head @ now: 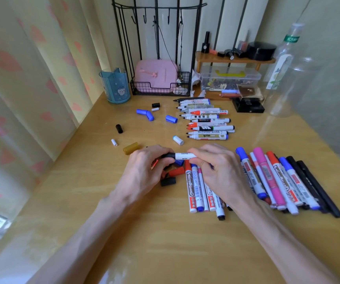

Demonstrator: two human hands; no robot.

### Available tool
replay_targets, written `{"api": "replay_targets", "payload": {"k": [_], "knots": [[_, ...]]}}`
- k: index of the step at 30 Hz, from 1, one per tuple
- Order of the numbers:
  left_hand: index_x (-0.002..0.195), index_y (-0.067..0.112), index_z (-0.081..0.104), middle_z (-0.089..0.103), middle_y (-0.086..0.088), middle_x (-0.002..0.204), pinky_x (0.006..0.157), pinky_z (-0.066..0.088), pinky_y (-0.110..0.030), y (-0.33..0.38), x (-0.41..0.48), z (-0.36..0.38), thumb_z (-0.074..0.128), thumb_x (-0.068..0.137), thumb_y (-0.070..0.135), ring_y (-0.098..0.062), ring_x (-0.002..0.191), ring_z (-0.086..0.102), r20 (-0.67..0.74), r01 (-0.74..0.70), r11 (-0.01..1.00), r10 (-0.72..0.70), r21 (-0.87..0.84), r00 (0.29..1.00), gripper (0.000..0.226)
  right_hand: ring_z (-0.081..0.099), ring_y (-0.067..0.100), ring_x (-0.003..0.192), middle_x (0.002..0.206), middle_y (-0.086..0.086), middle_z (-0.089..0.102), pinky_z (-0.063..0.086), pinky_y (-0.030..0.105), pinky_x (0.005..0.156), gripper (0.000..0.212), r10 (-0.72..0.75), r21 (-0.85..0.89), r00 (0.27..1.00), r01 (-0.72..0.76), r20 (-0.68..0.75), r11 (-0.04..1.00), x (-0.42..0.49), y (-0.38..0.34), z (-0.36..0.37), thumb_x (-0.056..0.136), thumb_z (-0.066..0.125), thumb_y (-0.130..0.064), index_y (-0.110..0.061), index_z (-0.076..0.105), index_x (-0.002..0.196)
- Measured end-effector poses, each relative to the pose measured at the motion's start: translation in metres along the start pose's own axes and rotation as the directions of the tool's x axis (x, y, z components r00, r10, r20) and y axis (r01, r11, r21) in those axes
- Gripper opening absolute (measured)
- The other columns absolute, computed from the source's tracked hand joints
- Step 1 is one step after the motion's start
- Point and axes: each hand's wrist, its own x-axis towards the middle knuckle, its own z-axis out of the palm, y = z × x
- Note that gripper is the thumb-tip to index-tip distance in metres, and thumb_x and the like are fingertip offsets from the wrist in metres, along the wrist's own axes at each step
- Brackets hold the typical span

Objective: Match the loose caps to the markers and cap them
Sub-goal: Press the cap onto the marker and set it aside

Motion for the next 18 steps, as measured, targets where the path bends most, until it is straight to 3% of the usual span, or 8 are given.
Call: {"api": "replay_targets", "payload": {"k": [2, 7, 10, 14, 18], "knots": [[0.106, 0.017, 0.074, 0.058, 0.03, 0.087, 0.071, 0.041, -0.011, -0.003, -0.001, 0.0, 0.069, 0.1, 0.016, 0.003, 0.076, 0.057, 0.015, -0.001, 1.0, 0.001, -0.002, 1.0, 0.008, 0.065, 0.017, 0.086, 0.09, -0.002, 0.069, 0.057, 0.038, 0.073, 0.025, 0.004, -0.034, 1.0, -0.003, 0.019, 0.999, 0.0, 0.0, -0.001, 0.091, 0.073, 0.001, -0.006, 0.078, 0.115], [0.113, 0.018, 0.071, 0.067, 0.018, 0.098, 0.075, 0.041, -0.01, -0.007, 0.001, 0.001, 0.065, 0.103, 0.023, 0.002, 0.086, 0.06, 0.074, 0.037, 0.999, -0.035, -0.017, 0.997, 0.013, 0.054, 0.006, 0.085, 0.09, -0.019, 0.055, 0.048, 0.038, 0.081, 0.022, 0.015, -0.104, 0.995, -0.004, 0.101, 0.995, 0.005, -0.001, -0.011, 0.098, 0.07, -0.029, -0.02, 0.076, 0.118], [0.115, 0.017, 0.071, 0.071, 0.012, 0.105, 0.077, 0.04, -0.007, -0.001, 0.006, 0.006, 0.067, 0.101, 0.018, 0.003, 0.089, 0.061, 0.029, 0.056, 0.996, -0.054, -0.072, 0.998, 0.015, 0.063, 0.005, 0.085, 0.09, -0.021, 0.067, 0.046, 0.039, 0.085, 0.024, 0.04, -0.149, 0.996, -0.028, 0.081, 0.989, 0.007, -0.01, -0.02, 0.094, 0.072, -0.043, -0.028, 0.077, 0.111], [0.134, 0.024, 0.062, 0.068, 0.014, 0.113, 0.076, 0.047, -0.013, 0.008, 0.012, 0.014, 0.068, 0.1, 0.018, -0.006, 0.096, 0.067, 0.027, 0.077, 0.985, -0.073, -0.156, 0.997, 0.035, 0.061, 0.007, 0.078, 0.087, -0.015, 0.068, 0.05, 0.034, 0.071, 0.018, 0.11, -0.183, 0.992, -0.099, 0.054, 0.978, 0.01, -0.016, -0.027, 0.092, 0.075, -0.042, -0.024, 0.076, 0.096], [0.147, 0.028, 0.051, 0.057, 0.012, 0.126, 0.082, 0.048, -0.014, 0.011, 0.015, 0.021, 0.067, 0.1, 0.027, -0.01, 0.113, 0.062, 0.069, 0.057, 0.994, -0.05, -0.097, 0.996, 0.05, 0.058, 0.002, 0.064, 0.075, -0.014, 0.063, 0.044, 0.029, 0.054, 0.015, 0.362, -0.284, 0.932, -0.345, 0.008, 0.894, 0.005, -0.007, -0.044, 0.093, 0.074, -0.04, -0.026, 0.073, 0.089]]}}
